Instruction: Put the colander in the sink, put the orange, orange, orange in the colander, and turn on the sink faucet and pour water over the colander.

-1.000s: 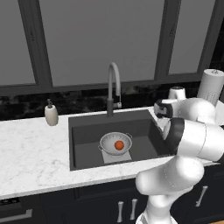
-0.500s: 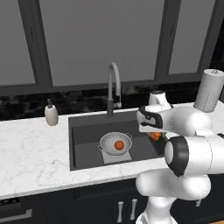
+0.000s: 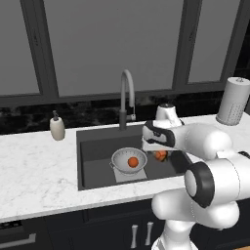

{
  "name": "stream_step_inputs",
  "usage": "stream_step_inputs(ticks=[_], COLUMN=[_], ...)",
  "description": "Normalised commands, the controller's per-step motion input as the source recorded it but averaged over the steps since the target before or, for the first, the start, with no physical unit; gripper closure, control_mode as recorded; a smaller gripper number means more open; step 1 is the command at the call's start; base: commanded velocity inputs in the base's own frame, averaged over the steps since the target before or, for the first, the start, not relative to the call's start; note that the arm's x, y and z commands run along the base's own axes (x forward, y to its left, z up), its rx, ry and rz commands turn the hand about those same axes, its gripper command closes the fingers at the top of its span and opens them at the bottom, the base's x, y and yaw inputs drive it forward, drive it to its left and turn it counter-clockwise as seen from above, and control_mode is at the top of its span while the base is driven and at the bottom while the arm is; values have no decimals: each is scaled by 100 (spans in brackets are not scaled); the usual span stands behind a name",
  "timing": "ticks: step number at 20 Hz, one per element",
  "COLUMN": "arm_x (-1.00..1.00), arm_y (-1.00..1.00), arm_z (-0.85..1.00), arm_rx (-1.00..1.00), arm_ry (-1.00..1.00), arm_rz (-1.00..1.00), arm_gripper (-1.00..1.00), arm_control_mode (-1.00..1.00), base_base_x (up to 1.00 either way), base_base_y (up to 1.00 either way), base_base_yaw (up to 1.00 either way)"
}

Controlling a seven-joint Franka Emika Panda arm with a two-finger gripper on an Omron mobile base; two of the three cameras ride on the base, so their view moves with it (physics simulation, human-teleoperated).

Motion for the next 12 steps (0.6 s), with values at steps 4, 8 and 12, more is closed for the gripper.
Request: stream_step_inputs(ticks=[4, 8, 12], arm_x=[9, 28, 36], arm_y=[48, 29, 18], arm_z=[-6, -18, -26], arm_rx=[0, 0, 0], arm_ry=[0, 0, 0], arm_rz=[3, 0, 1], arm_gripper=[100, 100, 100], arm_control_mode=[-100, -100, -100], base_base_x=[0, 0, 0], base_base_y=[0, 0, 0], base_base_yaw=[0, 0, 0])
